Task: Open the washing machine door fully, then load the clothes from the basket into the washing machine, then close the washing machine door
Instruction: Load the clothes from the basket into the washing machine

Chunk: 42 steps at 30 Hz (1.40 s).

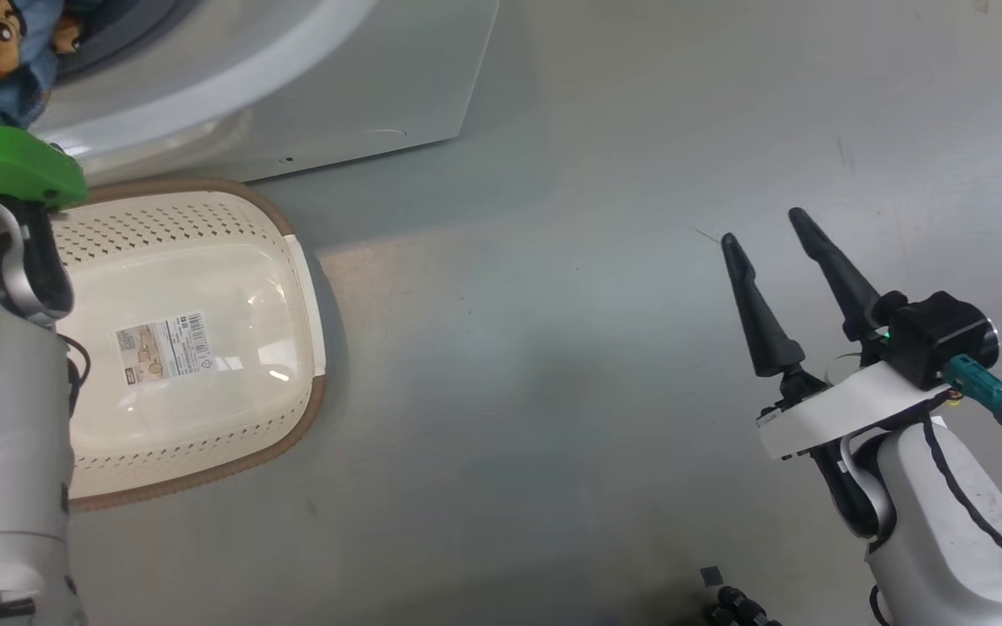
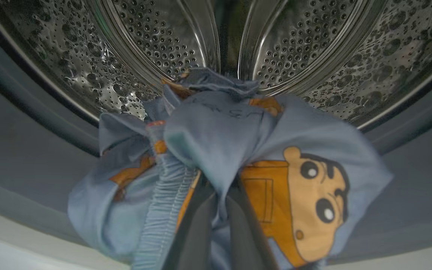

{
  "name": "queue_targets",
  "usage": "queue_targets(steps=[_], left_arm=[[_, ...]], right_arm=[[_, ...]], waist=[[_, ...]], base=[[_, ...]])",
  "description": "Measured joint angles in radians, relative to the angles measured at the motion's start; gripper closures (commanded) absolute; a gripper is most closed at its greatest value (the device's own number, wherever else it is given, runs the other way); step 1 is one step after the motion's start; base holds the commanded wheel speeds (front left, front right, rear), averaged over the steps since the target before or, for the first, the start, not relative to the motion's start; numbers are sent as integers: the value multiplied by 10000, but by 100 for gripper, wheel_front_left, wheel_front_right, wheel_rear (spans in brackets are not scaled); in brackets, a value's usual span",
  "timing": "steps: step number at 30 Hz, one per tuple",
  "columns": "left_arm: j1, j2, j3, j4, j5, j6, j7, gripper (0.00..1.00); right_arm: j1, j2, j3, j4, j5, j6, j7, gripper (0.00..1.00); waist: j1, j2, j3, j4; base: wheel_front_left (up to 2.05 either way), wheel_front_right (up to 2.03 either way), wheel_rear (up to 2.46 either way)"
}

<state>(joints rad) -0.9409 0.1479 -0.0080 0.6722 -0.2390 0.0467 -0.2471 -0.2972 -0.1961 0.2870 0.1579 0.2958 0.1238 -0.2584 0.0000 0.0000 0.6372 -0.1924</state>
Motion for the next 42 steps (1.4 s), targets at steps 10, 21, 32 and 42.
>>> queue_targets(steps=[10,21,32,42], left_arm=[[-796,535,251,717,123,142,-10,100],[-2206,995,290,1101,522,336,2,100],[-3455,1310,395,1442,635,387,2,100],[-4999,1670,926,957,535,535,-63,100]], right_arm=[[46,100,345,173,88,0,0,0],[213,92,533,167,142,0,0,0],[244,167,798,142,215,0,0,0],[417,140,740,-127,253,0,0,0]], waist=[[0,0,-85,-517],[0,0,246,-937],[0,0,703,-1368],[0,0,1150,-1730]], base=[[0,0,0],[0,0,0],[0,0,0],[0,0,0]])
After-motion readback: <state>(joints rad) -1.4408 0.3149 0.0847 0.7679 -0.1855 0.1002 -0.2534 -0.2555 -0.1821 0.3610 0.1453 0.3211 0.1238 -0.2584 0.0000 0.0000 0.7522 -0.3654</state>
